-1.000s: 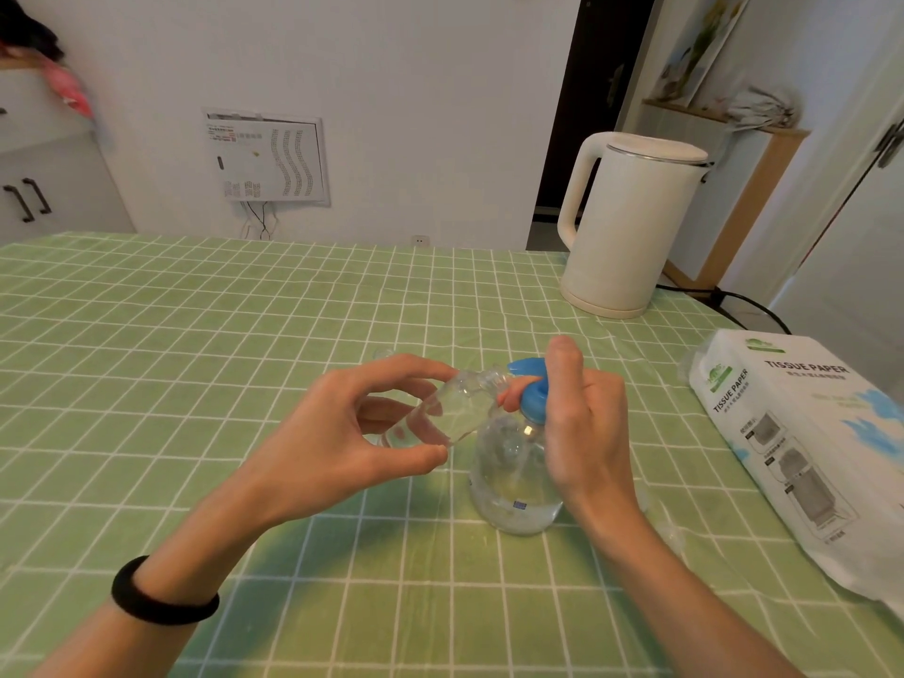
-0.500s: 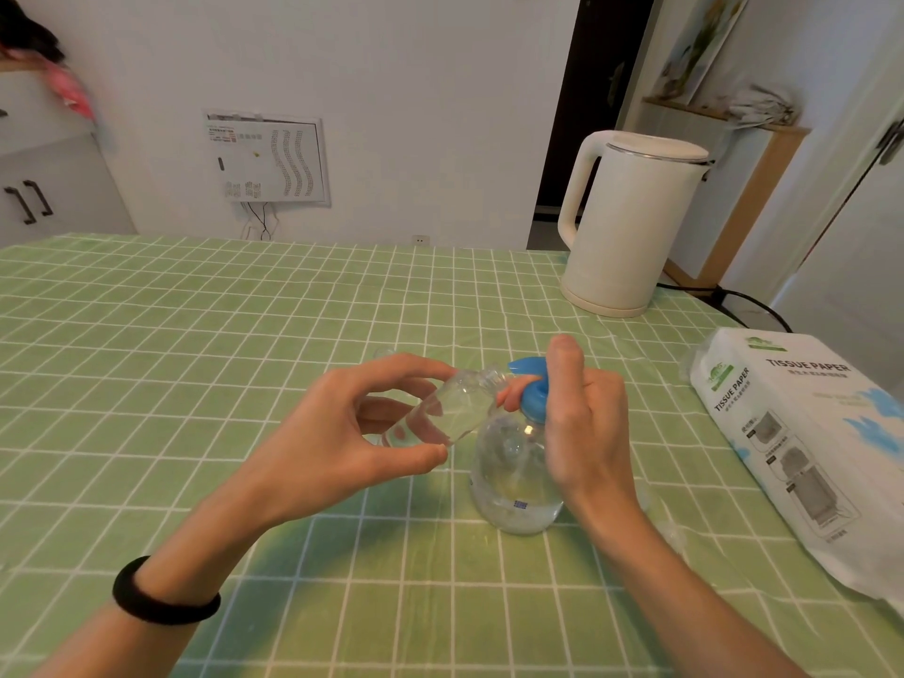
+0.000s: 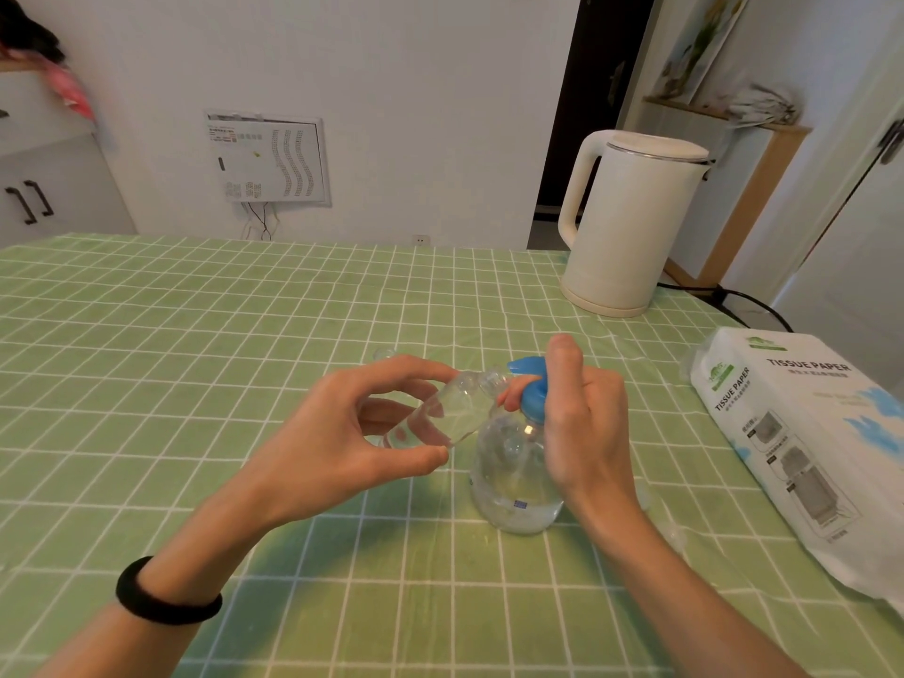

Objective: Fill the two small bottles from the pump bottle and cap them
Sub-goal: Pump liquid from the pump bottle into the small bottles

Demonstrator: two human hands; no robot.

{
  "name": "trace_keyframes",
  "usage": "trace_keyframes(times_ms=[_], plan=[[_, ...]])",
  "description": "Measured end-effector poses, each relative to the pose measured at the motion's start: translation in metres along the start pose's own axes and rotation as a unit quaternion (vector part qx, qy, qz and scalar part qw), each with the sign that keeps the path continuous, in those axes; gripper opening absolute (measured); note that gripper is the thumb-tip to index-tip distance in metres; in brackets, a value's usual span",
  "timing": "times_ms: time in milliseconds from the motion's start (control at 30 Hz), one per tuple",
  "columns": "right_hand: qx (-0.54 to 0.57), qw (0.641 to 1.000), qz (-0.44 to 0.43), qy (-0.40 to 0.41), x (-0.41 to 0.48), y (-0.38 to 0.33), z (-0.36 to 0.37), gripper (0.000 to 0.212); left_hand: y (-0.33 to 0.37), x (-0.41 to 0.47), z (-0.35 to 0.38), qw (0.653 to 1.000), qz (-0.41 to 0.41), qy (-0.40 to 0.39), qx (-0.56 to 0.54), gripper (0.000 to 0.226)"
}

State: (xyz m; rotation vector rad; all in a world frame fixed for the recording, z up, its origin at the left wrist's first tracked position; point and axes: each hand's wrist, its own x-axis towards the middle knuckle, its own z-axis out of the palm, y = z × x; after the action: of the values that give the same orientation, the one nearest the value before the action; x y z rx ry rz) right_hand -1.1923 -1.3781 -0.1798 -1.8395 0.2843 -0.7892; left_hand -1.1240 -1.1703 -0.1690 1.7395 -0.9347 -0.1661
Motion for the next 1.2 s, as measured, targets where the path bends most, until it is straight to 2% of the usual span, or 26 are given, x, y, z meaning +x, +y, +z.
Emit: trace_keyframes(times_ms=[333,500,1200], plan=[[-0.012,1.0,-0.009,-0.014,-0.001,-0.006,-0.001,0.072,-0.001,0.0,0.0,1.0,-0.003,-0.004,0.003,0.055],[0.005,1.0,0.006,-0.002,-0.002,-0.004,-0.001,0.067,-0.004,0.001,0.004,1.0,-0.001,-0.003,-0.001,0.058],[0.013,1.0,0.005,-0.013,-0.003,-0.009,0.0,0.073,-0.01,0.001,0.03,0.993,-0.025,-0.002,-0.116,0.056]])
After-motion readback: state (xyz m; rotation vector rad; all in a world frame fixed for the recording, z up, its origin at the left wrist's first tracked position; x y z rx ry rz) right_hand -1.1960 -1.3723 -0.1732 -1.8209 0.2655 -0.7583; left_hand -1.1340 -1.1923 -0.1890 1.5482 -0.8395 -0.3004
